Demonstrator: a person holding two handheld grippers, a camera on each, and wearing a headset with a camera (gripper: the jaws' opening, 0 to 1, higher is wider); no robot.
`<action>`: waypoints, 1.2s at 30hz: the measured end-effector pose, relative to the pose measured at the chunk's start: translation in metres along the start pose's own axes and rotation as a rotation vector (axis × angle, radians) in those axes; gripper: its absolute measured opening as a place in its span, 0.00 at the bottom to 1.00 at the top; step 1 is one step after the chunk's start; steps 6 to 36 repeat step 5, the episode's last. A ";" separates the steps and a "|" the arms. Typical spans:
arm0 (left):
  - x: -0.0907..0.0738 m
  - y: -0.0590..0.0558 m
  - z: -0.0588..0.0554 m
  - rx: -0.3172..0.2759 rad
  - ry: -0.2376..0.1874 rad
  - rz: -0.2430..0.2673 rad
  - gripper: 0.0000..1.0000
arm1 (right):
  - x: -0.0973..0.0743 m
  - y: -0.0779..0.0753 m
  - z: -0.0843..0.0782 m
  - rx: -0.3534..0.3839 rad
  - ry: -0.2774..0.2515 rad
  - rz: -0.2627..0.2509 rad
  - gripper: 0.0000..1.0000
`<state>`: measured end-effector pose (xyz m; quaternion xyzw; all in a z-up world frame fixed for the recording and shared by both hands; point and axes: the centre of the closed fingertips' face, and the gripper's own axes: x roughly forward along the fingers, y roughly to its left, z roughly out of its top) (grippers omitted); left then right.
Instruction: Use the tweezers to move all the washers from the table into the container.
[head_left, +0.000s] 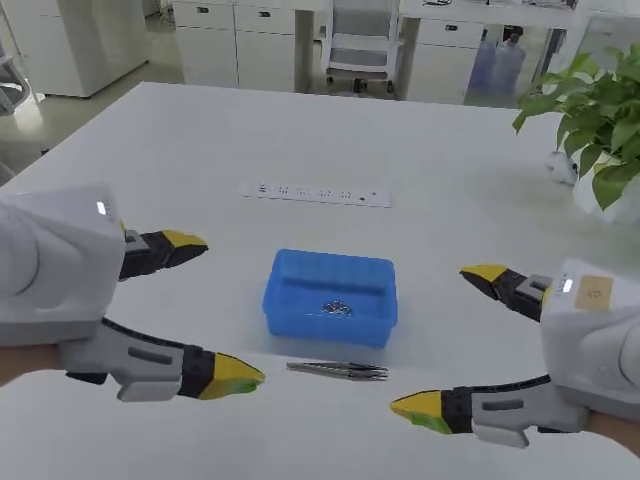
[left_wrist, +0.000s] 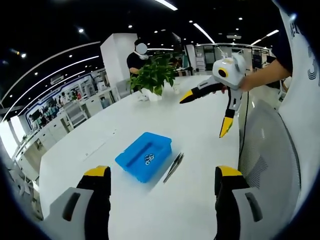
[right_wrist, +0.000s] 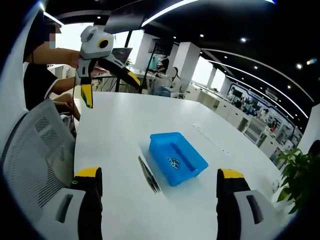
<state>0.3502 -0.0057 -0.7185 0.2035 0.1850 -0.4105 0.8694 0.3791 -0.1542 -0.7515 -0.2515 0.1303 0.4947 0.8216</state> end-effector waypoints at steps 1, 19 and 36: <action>-0.002 0.000 -0.003 -0.009 0.015 0.001 0.94 | 0.000 0.001 -0.002 0.000 0.004 0.007 0.97; -0.006 -0.003 -0.009 -0.023 0.034 0.000 0.99 | 0.000 0.004 -0.006 0.003 0.016 0.022 1.00; -0.006 -0.003 -0.009 -0.023 0.034 0.000 0.99 | 0.000 0.004 -0.006 0.003 0.016 0.022 1.00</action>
